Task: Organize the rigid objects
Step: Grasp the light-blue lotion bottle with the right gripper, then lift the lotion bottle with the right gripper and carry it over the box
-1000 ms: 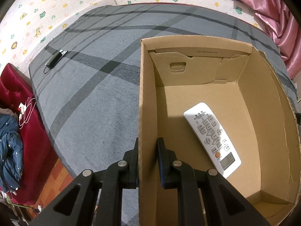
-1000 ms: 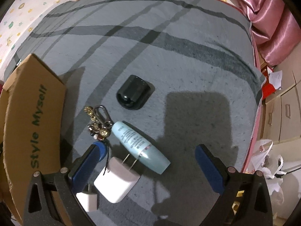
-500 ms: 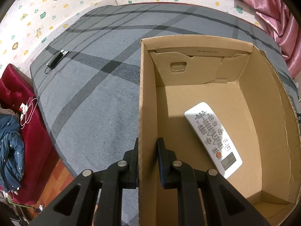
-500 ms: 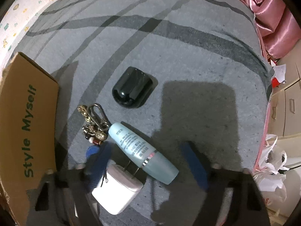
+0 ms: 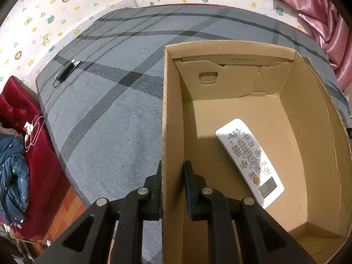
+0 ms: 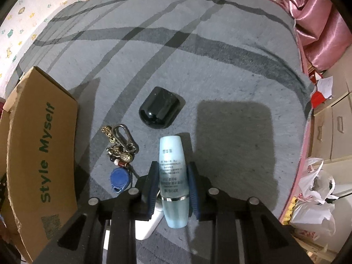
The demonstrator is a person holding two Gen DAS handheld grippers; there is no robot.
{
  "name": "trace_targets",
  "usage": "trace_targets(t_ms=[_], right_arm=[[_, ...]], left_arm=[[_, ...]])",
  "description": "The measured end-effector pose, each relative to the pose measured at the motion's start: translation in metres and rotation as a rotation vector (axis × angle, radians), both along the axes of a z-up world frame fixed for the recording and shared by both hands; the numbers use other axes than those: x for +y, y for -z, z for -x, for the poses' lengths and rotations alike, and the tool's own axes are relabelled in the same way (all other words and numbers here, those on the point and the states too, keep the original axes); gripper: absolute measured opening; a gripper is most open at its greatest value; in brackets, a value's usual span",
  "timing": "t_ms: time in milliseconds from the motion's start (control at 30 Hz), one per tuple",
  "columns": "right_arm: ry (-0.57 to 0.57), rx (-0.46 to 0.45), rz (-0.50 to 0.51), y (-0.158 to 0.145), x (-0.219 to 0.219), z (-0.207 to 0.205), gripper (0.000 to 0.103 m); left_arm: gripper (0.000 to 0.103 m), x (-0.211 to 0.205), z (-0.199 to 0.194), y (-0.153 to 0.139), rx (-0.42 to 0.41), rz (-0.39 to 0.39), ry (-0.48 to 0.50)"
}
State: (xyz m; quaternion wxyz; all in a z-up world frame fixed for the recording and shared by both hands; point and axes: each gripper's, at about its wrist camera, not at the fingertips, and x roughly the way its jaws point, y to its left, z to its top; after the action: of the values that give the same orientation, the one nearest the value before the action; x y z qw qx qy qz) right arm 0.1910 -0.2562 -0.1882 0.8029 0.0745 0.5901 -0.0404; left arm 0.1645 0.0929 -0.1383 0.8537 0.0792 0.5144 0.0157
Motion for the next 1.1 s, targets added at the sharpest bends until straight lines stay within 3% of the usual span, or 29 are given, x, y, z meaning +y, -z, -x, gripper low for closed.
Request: trace_targets(t_ms=[567, 1100], right_arm=[[-0.041, -0.070, -0.002, -0.054, 0.027, 0.018, 0.027], [-0.178, -0.162, -0.029, -0.109, 0.094, 0.024, 0.027]], left_arm=[[0.016, 0.002, -0.002, 0.002, 0.003, 0.001, 0.006], [0.016, 0.002, -0.001, 0.005, -0.003, -0.009, 0.008]])
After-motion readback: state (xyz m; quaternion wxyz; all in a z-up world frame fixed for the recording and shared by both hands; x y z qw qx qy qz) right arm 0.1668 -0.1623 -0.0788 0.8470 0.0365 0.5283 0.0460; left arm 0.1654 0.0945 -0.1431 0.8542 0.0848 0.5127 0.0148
